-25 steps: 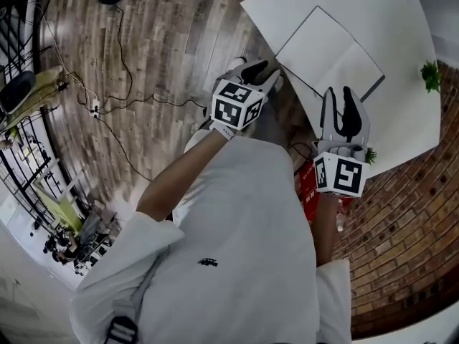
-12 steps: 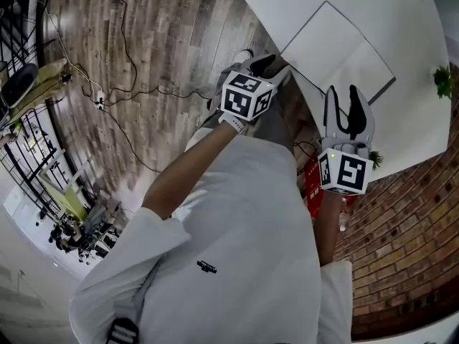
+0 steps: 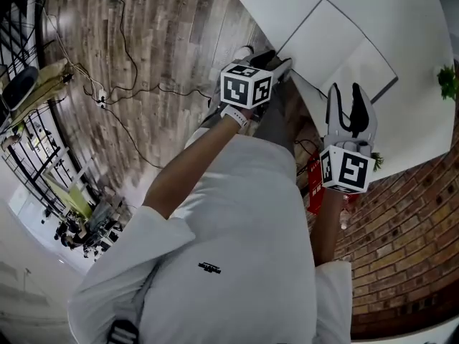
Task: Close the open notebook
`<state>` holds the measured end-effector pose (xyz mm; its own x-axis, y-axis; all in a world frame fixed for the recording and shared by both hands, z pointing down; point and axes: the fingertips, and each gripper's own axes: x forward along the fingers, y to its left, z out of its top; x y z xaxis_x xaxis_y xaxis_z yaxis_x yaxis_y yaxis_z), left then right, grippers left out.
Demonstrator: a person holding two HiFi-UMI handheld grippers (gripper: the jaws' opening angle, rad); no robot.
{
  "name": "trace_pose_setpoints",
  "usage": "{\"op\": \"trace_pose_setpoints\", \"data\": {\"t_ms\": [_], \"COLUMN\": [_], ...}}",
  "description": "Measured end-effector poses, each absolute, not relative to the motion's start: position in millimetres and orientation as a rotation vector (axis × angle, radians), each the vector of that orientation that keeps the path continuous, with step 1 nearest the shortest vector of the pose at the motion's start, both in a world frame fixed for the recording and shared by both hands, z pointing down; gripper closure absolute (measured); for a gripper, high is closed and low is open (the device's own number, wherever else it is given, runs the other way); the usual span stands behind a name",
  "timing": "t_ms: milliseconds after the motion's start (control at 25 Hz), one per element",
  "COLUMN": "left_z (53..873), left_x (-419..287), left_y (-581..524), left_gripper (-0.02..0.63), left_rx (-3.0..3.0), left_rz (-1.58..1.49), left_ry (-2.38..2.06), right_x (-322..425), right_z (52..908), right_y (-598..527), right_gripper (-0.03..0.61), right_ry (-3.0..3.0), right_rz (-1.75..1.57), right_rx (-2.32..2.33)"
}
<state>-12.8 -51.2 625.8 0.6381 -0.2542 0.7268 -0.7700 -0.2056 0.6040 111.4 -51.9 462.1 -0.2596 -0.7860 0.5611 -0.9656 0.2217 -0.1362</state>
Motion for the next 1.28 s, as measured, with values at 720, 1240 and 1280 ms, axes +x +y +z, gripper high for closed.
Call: {"op": "trace_pose_setpoints", "data": {"t_ms": [720,1240,1280], "left_z": [633.5,628.8,627.9], "left_x": [-11.1,-13.5,-13.9], "left_y": [-48.0,-46.9,-46.8], "left_gripper": [0.446,0.507,0.513], "left_rx": [1.608,1.581,1.58], "left_rz": [0.638,0.738,0.738], "left_ry": [-0.94,-0.951,-0.955], "right_x": [116.3,113.0,113.0], "right_z": [468.9,467.0,466.5], "right_y": [-51.4,-47.2,-46.3], "right_gripper": [0.399,0.402,0.402], "right_ry": [-2.125,-2.136,-2.136], "right_rz": [0.707,0.727,0.726], "right_rx": [1.638,1.648,1.648]}}
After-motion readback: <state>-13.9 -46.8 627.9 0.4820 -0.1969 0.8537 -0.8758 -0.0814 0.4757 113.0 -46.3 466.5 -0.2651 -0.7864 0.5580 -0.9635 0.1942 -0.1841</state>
